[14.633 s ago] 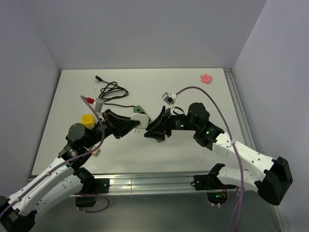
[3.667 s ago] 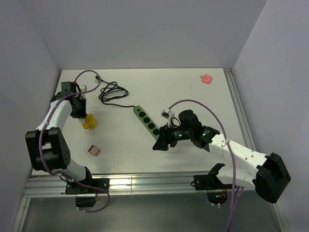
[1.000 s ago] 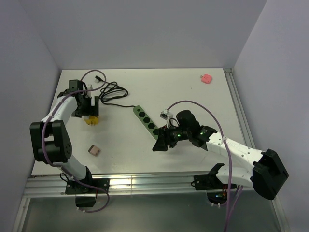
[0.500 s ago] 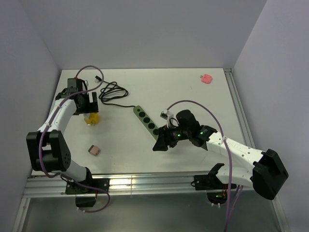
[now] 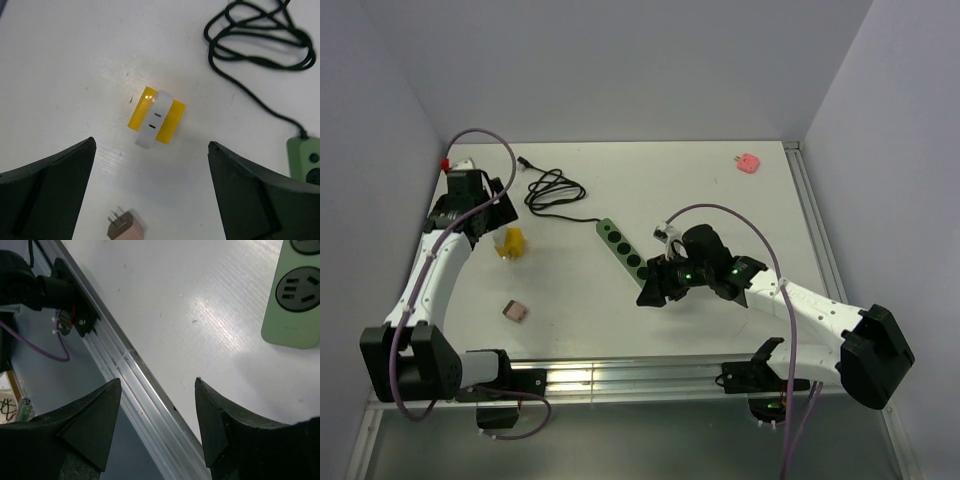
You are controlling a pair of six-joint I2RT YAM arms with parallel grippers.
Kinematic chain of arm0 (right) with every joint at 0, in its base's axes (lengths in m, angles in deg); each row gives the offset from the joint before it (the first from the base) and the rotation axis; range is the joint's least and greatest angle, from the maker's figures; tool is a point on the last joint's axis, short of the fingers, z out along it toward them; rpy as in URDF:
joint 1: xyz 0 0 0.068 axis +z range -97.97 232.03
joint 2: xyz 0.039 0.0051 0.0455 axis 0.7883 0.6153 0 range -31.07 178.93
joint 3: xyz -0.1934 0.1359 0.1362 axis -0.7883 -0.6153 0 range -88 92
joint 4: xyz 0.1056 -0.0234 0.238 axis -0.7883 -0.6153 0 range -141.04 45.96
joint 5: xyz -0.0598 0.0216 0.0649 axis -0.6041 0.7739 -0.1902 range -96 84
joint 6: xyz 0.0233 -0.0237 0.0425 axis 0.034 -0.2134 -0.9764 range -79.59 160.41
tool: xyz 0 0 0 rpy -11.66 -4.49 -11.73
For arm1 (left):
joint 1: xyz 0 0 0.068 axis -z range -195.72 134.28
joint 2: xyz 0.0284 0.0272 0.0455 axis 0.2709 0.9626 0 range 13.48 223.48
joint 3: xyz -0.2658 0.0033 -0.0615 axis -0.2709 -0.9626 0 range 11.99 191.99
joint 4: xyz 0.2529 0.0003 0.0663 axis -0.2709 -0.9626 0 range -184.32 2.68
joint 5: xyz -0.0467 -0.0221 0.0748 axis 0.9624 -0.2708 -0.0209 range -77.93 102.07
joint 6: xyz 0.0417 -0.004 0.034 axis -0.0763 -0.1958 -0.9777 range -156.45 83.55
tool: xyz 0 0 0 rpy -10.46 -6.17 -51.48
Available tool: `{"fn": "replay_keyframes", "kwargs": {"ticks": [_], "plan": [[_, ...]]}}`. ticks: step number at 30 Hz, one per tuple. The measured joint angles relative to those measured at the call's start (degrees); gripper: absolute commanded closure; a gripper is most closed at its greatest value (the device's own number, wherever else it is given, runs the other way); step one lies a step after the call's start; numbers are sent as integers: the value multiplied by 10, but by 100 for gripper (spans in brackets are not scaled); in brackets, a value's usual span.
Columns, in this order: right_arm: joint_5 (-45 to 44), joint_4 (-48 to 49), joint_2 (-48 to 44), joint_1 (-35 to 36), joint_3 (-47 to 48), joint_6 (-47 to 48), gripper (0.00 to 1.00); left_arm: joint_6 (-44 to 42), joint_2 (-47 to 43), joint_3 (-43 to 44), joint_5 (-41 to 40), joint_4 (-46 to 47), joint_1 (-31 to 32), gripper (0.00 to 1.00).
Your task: Insert the plug
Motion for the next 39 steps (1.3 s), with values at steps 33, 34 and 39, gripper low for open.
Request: {"fn": "replay_keyframes", "kwargs": {"ticks": [33,34,39], "plan": [[-386,-10,343,-288,426,-113,15,137,-199,-108,169,86,91,1],[-398,-13,364,-298,444,-115,15,137,-198,-108,170,90,101,1],[-403,-23,465,-345,519,-136,24,136,-192,-110,198,107,135,6]]}}
